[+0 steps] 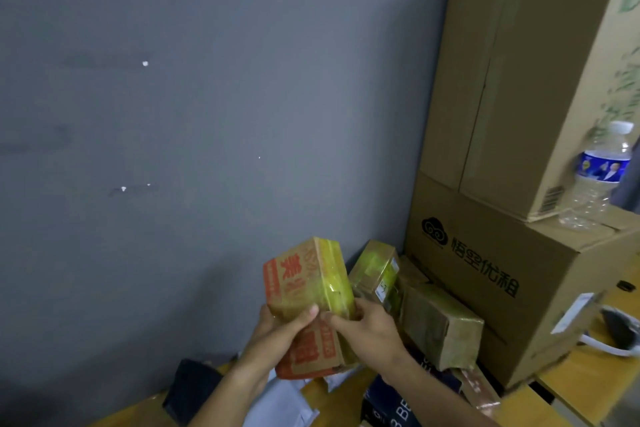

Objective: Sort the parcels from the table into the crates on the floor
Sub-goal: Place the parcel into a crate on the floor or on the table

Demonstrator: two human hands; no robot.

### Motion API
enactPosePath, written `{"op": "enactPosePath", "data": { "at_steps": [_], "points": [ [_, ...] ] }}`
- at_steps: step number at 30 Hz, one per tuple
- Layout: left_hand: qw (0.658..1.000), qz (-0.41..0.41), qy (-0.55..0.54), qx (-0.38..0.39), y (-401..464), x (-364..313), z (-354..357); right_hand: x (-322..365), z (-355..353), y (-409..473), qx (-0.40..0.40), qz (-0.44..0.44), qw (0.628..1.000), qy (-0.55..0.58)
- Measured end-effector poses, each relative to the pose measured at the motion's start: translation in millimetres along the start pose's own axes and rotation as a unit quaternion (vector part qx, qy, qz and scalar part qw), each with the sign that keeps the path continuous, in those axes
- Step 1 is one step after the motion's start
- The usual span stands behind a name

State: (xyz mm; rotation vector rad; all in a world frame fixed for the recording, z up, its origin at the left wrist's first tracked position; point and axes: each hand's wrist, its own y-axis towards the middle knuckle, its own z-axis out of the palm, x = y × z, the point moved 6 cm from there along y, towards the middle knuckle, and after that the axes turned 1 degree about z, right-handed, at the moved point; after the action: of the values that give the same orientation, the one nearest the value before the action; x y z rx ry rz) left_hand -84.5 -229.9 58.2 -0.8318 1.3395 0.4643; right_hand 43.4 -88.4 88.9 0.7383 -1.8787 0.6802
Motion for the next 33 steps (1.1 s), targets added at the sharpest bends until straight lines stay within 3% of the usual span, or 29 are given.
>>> {"op": "enactPosePath", "data": {
  "at_steps": [2,5,7,10,14,21,27,30,33],
  "points": [
    [0.999,0.009,0.035,-0.041,6,1,-2,14,3,-7,-0.037,-0.053,0.996,-0.054],
    [1.0,0.008,-0.021,-0.013,-8,-15,11,35,5,-18,-0.058,-0.117,0.981,-0.145],
    [0.998,-0.005,-0.068,-0.002,-14,-21,13,40,8,-19,-0.022,-0.143,0.977,-0.157],
    [0.991,-0.017,-0.13,0.016,-20,-25,6,38,8,-16,0.069,-0.158,0.982,-0.071],
    [0.963,-0.033,-0.263,0.043,-24,-24,0,28,-3,-13,0.109,-0.074,0.991,0.02],
    [0.927,-0.018,-0.353,0.123,-28,-30,7,0,5,-19,0.189,0.126,0.966,0.123],
    [0.899,-0.027,-0.39,0.199,-28,-31,8,9,4,-22,0.21,0.151,0.944,0.203],
    [0.923,-0.032,-0.347,0.164,-28,-38,4,9,-2,-19,0.175,0.133,0.95,0.219],
    [0.984,-0.005,-0.166,0.056,-23,-43,-14,10,-10,-13,0.102,0.095,0.968,0.209]
  ]
}}
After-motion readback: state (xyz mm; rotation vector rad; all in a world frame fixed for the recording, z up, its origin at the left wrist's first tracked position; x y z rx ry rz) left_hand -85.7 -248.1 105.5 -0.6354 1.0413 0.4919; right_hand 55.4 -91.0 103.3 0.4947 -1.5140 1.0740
